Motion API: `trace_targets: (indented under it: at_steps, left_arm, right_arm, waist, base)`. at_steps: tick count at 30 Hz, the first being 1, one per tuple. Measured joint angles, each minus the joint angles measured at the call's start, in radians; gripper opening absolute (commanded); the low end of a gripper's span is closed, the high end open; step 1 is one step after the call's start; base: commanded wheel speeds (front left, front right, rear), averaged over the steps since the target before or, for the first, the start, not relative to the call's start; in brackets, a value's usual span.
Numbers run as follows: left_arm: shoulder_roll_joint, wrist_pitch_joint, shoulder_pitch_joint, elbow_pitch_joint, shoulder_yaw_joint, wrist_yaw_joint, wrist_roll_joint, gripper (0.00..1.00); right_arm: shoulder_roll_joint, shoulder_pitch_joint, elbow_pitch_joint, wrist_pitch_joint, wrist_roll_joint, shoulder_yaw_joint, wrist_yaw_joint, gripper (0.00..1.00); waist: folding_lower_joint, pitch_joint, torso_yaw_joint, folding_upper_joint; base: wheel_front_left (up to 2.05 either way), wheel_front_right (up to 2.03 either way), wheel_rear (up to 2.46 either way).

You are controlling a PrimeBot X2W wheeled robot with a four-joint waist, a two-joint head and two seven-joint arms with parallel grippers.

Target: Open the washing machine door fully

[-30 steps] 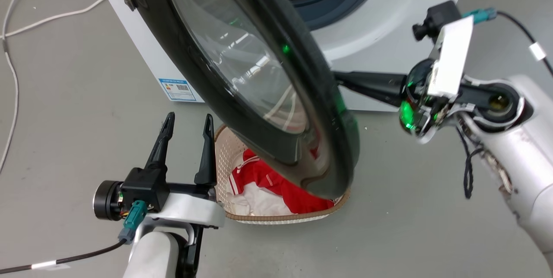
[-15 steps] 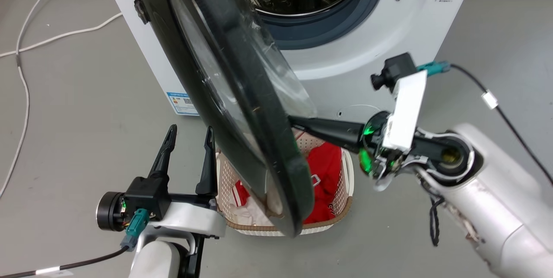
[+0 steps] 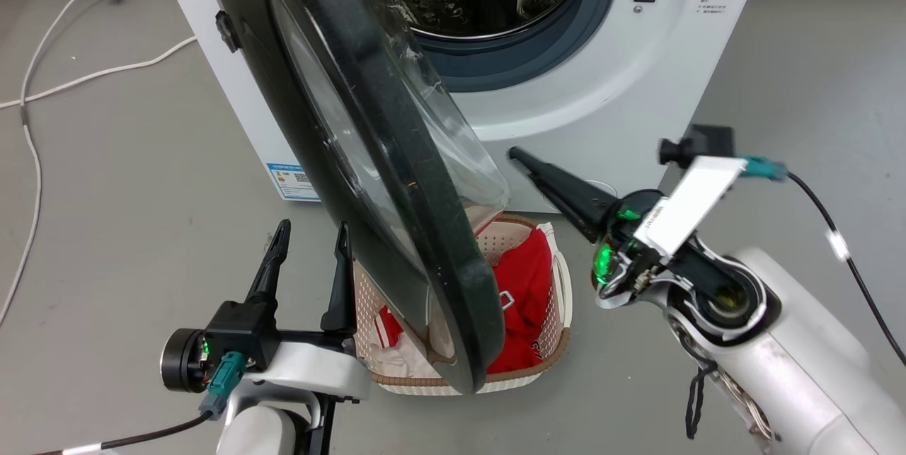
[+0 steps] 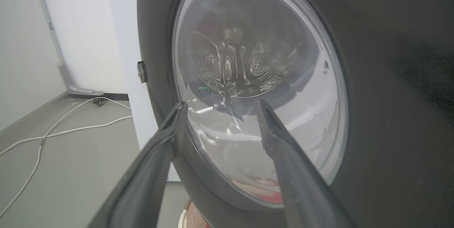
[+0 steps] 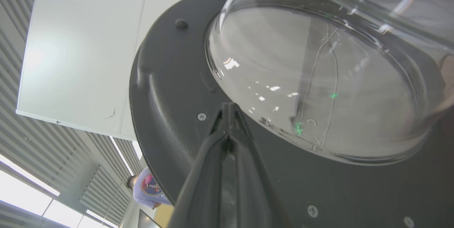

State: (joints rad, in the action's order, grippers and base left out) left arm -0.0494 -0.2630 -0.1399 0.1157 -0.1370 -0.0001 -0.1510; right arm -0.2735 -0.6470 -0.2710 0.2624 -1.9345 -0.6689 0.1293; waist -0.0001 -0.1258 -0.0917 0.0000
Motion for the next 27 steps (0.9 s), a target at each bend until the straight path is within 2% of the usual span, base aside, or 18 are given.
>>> trace_targets:
  at_steps: [3,12,18,19,20,21,22,23,27]
  left_arm:
    - [0.000,0.000,0.001,0.002,0.001,0.000,-0.001,1.00]
    - [0.000,0.000,0.015,0.008,0.015,-0.002,0.002,1.00]
    - [0.000,0.000,0.029,0.007,0.029,-0.002,0.006,1.00]
    - [0.000,0.000,0.031,0.007,0.032,-0.002,0.007,1.00]
    - [0.000,0.000,0.032,0.007,0.036,-0.002,0.007,1.00]
    - [0.000,0.000,0.032,0.006,0.038,-0.002,0.007,1.00]
    - [0.000,0.000,0.033,0.006,0.040,-0.002,0.008,1.00]
    - [0.000,0.000,0.033,0.006,0.042,-0.002,0.009,1.00]
    - [0.000,0.000,0.034,0.005,0.047,-0.006,0.015,1.00]
  right_arm:
    - [-0.006,0.063,0.028,-0.102,0.026,0.061,0.000,0.00]
    - [-0.064,0.304,0.157,-0.282,0.044,0.238,0.000,0.00]
    - [-0.114,0.449,0.216,-0.419,0.139,0.312,0.000,0.00]
    - [-0.122,0.470,0.217,-0.443,0.164,0.315,0.000,0.02]
    - [-0.128,0.489,0.216,-0.462,0.183,0.319,0.000,0.20]
    - [-0.130,0.506,0.216,-0.476,0.203,0.323,0.000,0.47]
    - [-0.130,0.521,0.215,-0.489,0.222,0.326,0.000,0.63]
    - [-0.127,0.533,0.214,-0.500,0.238,0.333,0.000,0.99]
    - [-0.113,0.568,0.178,-0.523,0.375,0.385,0.000,1.00]
  waist:
    - [0.0000,0.002,0.008,0.0000]
    - [0.0000,0.023,0.035,0.0000]
    - [0.0000,0.031,0.049,0.0000]
    - [0.0000,0.032,0.051,0.0000]
    - [0.0000,0.033,0.054,0.0000]
    - [0.0000,0.034,0.056,0.0000]
    - [0.0000,0.034,0.058,0.0000]
    - [0.0000,0.035,0.059,0.0000]
    - [0.0000,0.036,0.063,0.0000]
  base:
    - [0.00,0.00,0.00]
    - [0.00,0.00,0.00]
    - [0.00,0.00,0.00]
    - [0.00,0.00,0.00]
    - [0.00,0.00,0.00]
    - [0.00,0.00,0.00]
    - [0.00,0.00,0.00]
    - [0.00,0.00,0.00]
    - [0.00,0.00,0.00]
